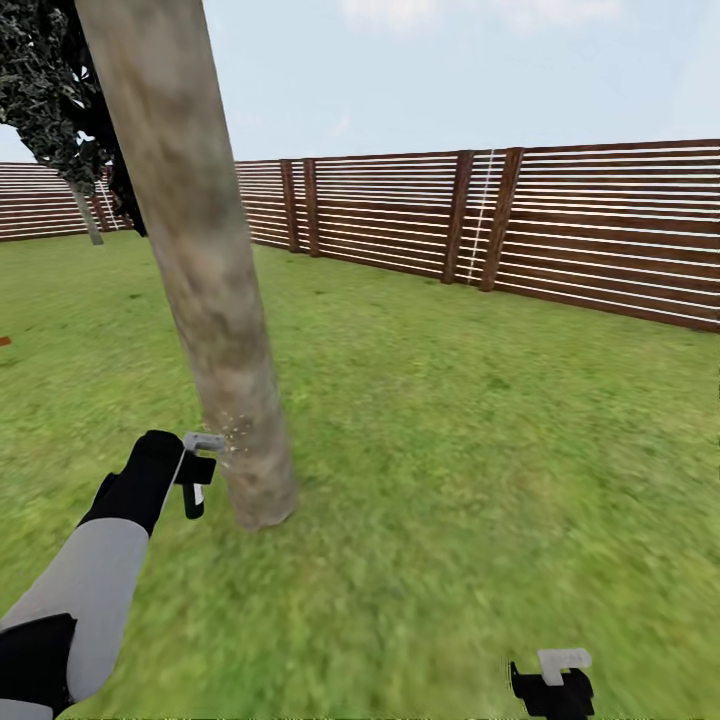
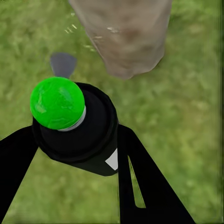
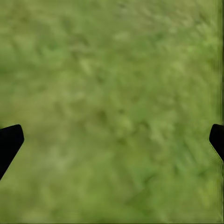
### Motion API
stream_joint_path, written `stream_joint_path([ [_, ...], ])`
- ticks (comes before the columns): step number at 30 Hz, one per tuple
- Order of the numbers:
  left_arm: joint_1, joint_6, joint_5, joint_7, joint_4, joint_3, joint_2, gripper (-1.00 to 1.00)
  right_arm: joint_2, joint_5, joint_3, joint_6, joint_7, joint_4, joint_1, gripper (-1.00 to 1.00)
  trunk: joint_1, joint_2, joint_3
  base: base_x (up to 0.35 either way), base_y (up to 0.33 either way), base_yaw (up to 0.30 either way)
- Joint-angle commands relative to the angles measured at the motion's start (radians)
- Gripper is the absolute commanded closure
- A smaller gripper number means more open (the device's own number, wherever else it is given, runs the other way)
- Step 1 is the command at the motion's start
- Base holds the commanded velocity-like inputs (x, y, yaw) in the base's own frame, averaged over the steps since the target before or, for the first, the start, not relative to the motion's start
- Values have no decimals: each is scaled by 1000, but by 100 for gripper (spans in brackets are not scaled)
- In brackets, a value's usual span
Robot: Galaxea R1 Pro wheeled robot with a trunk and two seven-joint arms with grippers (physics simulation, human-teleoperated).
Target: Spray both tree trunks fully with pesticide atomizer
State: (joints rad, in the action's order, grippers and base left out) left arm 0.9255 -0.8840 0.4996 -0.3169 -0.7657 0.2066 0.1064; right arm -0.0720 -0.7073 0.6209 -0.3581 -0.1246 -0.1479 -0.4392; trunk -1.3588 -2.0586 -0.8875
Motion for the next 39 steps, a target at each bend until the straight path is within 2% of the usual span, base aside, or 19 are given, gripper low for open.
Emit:
stream_joint_path([
  [1, 0, -2, 9, -10, -1, 5, 0, 100, 0, -11, 6, -4, -4, 2, -1, -100, 0, 0, -1, -96, -268, 0],
  [9, -3, 5, 8, -4, 7, 11, 9, 100, 1, -11, 6, -4, -4, 2, -1, -100, 0, 0, -1, -43, -268, 28],
  [18, -21, 11, 7, -2, 21, 18, 8, 100, 3, -11, 6, -4, -4, 2, -1, -100, 0, 0, -1, 0, -270, 268],
  [20, -47, 26, 7, -2, 33, 28, 11, 100, 3, -11, 6, -4, -4, 2, -1, -100, 0, 0, -1, 3, -270, 269],
  [26, -71, 44, 3, -2, 38, 33, -10, 100, -2, -11, 6, -4, -4, 2, -1, -100, 0, 0, -1, 140, -243, 54],
  [32, -96, 48, 8, 3, 37, 37, -3, 100, -2, -11, 6, -4, -4, 2, -1, -100, 0, 0, -1, 215, -203, 1],
  [34, -97, 47, 6, 13, 36, 35, -12, 100, -2, -11, 6, -4, -5, 2, -1, -100, 0, 0, -1, 205, -205, 0],
  [36, -97, 47, 5, 29, 33, 43, -32, 100, -1, -11, 6, -4, -5, 2, -1, -100, 0, 0, -1, 205, -205, 0],
  [37, -97, 47, 6, 30, 32, 44, -30, 100, 0, -11, 6, -4, -5, 2, -1, -100, 0, 0, -1, 205, -205, 0],
  [38, -97, 48, 8, 31, 27, 57, -5, 100, 1, -11, 6, -4, -5, 2, -1, -100, 0, 0, -1, 203, -206, 0],
  [39, -97, 48, 8, 32, 26, 76, 9, 100, 1, -11, 6, -4, -5, 2, -1, -100, 0, 0, -1, 195, -209, 0],
])
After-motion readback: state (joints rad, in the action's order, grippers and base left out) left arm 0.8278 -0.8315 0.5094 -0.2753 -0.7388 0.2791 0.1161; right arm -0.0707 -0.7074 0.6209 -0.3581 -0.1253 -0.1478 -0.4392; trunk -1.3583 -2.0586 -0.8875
